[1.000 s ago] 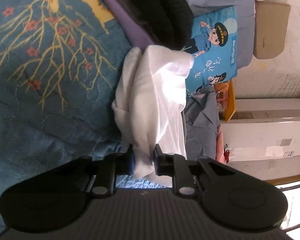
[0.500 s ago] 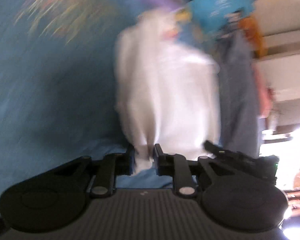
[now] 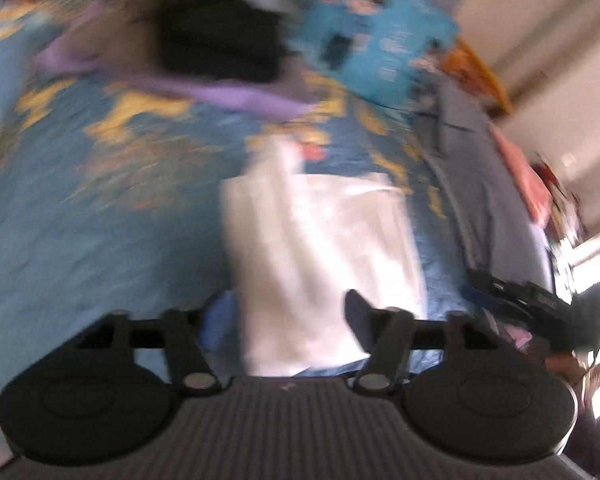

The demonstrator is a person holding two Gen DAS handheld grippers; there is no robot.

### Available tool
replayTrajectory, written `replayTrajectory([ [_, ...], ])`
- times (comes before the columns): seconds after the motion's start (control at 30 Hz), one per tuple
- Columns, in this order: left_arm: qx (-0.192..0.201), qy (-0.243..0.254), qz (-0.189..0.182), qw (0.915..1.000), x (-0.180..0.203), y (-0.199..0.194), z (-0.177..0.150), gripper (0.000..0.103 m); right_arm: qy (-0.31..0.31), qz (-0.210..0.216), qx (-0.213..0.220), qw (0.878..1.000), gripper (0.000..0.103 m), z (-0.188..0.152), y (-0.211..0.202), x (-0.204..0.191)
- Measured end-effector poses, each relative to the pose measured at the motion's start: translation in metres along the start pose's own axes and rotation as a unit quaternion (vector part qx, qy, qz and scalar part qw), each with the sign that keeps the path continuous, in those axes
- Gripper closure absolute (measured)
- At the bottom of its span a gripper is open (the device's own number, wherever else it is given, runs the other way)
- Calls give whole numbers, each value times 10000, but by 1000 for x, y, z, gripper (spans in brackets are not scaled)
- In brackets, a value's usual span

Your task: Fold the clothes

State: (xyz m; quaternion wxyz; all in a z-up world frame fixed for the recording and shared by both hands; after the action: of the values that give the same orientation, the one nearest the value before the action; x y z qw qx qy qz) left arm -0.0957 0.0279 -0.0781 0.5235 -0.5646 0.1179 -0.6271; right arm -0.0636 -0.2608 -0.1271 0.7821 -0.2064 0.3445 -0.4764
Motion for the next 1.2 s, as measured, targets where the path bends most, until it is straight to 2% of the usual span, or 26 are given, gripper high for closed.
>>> replayTrajectory([
  [0.07, 52, 275, 80, 9996, 18, 12, 1, 23, -380, 36, -27, 9993, 41, 11, 18, -4],
  [0.13, 157, 235, 290, 9992, 18, 21, 13, 16, -587, 100, -61, 9982, 41, 23, 35, -3],
  [0.23, 237, -39, 652, 9976, 1, 35, 45, 16, -573, 282, -213, 9977, 41, 40, 60, 13],
  [0.37, 32, 8, 1115, 9938, -33, 57, 79, 16, -1266, 55, -726, 9893, 42, 49, 93, 23],
  [0.43, -168, 136, 981, 9949, -36, 68, 83, 15, -1393, 45, -833, 9867, 47, 51, 104, 27],
  [0.5, -321, 253, 741, 9964, -30, 79, 80, 14, -1491, -87, -806, 9855, 47, 58, 113, 31],
  [0.57, -347, 415, 829, 9951, -22, 86, 72, 13, -1477, -325, -693, 9861, 46, 71, 124, 38],
  [0.63, -352, 559, 946, 9933, -16, 90, 65, 13, -1507, -382, -690, 9854, 46, 79, 135, 36],
  [0.77, -351, 724, 1067, 9910, -13, 93, 59, 13, -2125, -664, -624, 9729, 46, 90, 145, 22],
  [0.8, -352, 765, 1102, 9903, -13, 93, 59, 12, -2011, -581, -613, 9759, 46, 93, 144, 22],
  [0.87, -308, 823, 1233, 9885, -16, 91, 60, 12, -1199, -182, -488, 9914, 46, 103, 139, 34],
  [0.93, -233, 797, 1280, 9883, -20, 87, 63, 11, -486, -232, -238, 9983, 45, 110, 130, 49],
  [1.03, -134, 589, 1283, 9899, -30, 82, 71, 9, -496, -79, -277, 9984, 44, 106, 119, 52],
  [1.13, -128, 459, 1302, 9903, -34, 81, 73, 9, -226, 561, -573, 9965, 44, 89, 119, 47],
  [1.17, -188, 454, 1161, 9920, -31, 81, 70, 9, -89, 732, -628, 9953, 44, 83, 120, 47],
  [1.2, -279, 457, 993, 9936, -27, 83, 66, 9, 24, 823, -686, 9942, 49, 79, 124, 48],
])
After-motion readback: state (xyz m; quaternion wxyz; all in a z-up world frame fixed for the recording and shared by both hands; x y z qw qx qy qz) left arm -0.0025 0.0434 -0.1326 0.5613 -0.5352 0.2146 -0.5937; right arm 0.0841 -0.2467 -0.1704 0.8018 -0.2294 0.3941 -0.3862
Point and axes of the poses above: each gripper's, at about its wrist camera, not at the fingertips, and y roughly the way its jaws point, x to its right, z to its top, the point moved 6 cm from there along y, roughly the way its jaws point, and after that the axes turned 13 degrees about -y, right-handed, at the moved point
